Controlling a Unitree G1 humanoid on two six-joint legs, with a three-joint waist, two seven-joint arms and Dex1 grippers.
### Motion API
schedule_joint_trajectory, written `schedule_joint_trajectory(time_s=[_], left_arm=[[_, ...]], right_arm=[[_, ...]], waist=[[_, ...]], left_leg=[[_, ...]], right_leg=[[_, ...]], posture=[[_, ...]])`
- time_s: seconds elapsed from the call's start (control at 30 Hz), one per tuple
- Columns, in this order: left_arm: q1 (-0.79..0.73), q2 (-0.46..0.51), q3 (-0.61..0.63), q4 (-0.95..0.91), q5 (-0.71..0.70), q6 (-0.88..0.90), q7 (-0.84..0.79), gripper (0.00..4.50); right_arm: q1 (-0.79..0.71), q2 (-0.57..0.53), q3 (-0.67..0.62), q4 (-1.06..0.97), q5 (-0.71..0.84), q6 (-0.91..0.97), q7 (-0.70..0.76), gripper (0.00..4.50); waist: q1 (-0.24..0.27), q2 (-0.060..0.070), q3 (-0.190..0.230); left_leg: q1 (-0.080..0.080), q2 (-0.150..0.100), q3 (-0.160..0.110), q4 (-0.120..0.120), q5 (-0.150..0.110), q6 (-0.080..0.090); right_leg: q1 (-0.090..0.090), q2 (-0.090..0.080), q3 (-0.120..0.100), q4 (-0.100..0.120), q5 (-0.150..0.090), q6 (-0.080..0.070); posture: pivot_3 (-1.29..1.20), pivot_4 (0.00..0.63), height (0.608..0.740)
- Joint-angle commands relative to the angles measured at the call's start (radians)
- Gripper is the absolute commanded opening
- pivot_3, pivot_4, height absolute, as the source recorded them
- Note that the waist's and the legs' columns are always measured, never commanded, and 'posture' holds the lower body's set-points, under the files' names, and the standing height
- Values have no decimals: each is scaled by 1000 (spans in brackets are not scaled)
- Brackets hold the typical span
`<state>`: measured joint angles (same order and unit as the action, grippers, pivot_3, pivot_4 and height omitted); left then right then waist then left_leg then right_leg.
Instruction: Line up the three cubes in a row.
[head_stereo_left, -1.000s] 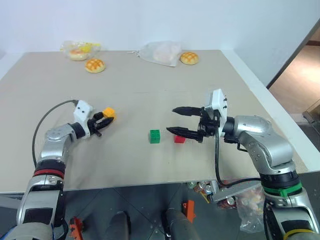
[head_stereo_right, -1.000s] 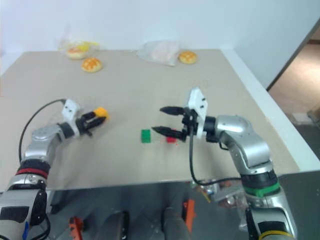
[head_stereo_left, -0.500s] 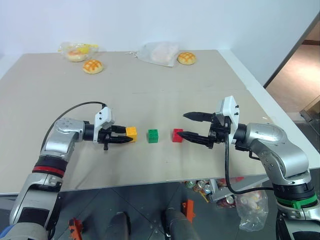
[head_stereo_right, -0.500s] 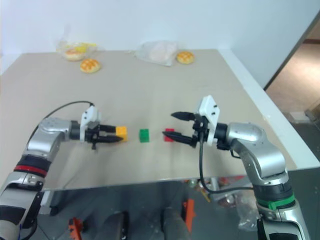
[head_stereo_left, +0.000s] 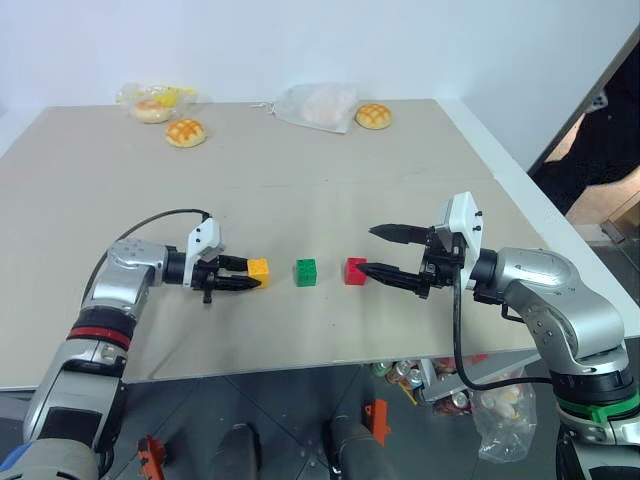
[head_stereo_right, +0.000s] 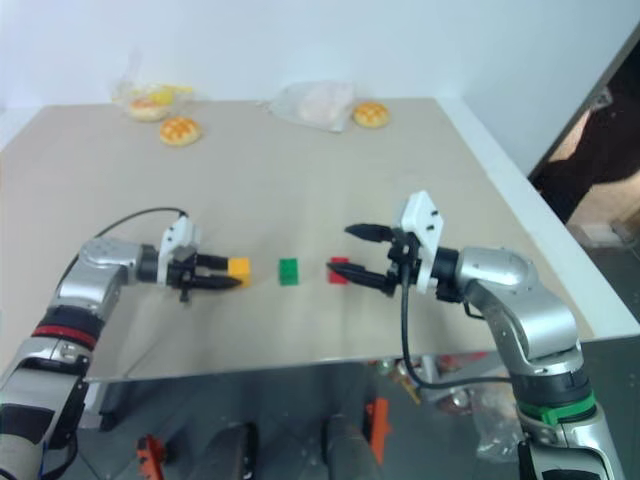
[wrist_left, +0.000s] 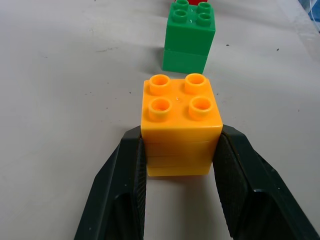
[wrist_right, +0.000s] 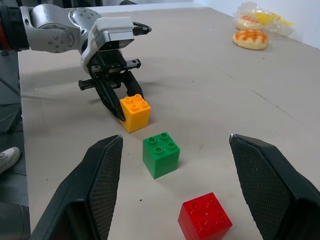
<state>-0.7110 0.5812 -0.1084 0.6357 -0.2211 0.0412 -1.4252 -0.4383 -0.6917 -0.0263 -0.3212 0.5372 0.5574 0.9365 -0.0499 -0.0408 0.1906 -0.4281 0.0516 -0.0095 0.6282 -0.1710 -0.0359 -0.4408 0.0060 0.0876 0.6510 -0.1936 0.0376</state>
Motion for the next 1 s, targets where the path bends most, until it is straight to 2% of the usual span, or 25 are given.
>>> schedule_joint_trajectory(time_s=[0.03, 0.17, 0.23, 0.33, 0.43, 0.6, 0.73, 0.87, 1.0], left_arm=[[23, 7, 10, -45, -10, 7, -14, 1299], [40, 24, 16, -47, -1, -6, -9, 1299], [46, 44, 18, -27, 2, -2, -28, 2349], [45, 44, 28, 22, 25, -73, 8, 3235], [18, 26, 53, 107, 47, -186, 90, 4363], [2, 35, 68, 174, 51, -262, 96, 4462], [42, 98, 89, 129, 28, -218, 55, 4462], [161, 199, 145, -24, -41, -71, 18, 4462], [333, 224, 284, -316, -159, 183, 180, 4462]], right_arm=[[-16, -16, -32, -35, 20, -3, 3, 3541], [-20, -17, -30, -30, 20, -6, 6, 3541], [-23, -16, -29, -25, 19, -7, 5, 3541], [-26, -15, -30, -20, 20, -11, 6, 3541], [-34, -14, -29, -9, 18, -13, 7, 3541], [-43, -15, -31, -4, 20, -12, 10, 3541], [-41, -27, -33, -11, 30, 3, 19, 3541], [-24, -55, -67, 18, 24, -1, 25, 3541], [36, -69, -133, 85, 4, -11, -6, 3541]], waist=[[0, 0, 0], [0, 0, 0], [-1, 0, 0], [0, 0, 0], [2, 0, 0], [2, 0, 0], [-2, 0, 0], [-11, 0, 0], [-6, 0, 0]], left_leg=[[0, 0, 0, 0, 0, 0], [0, 0, 0, 0, 0, 0], [0, 0, 0, 0, 0, 0], [0, 0, 0, 0, 0, 0], [0, 0, 0, 0, 0, 0], [0, 0, 0, 3, 0, 0], [0, 0, 1, 2, 0, 0], [1, 2, 1, -2, 0, 0], [1, 3, 1, -5, -1, 0]], right_leg=[[0, 0, 0, 0, 0, 0], [0, 0, 0, 0, 0, 0], [0, 0, 0, 0, 0, 0], [0, 0, 0, 0, 0, 0], [0, 0, 0, 0, 0, 0], [1, 0, 0, 0, 0, 0], [0, 0, 1, 0, 1, 0], [-1, 1, 1, 0, 0, -1], [-1, 1, -1, 0, -2, -3]], posture=[[0, 150, 740], [0, 150, 740], [0, 150, 740], [0, 150, 740], [0, 150, 740], [0, 150, 740], [0, 150, 740], [0, 150, 740], [0, 150, 740]])
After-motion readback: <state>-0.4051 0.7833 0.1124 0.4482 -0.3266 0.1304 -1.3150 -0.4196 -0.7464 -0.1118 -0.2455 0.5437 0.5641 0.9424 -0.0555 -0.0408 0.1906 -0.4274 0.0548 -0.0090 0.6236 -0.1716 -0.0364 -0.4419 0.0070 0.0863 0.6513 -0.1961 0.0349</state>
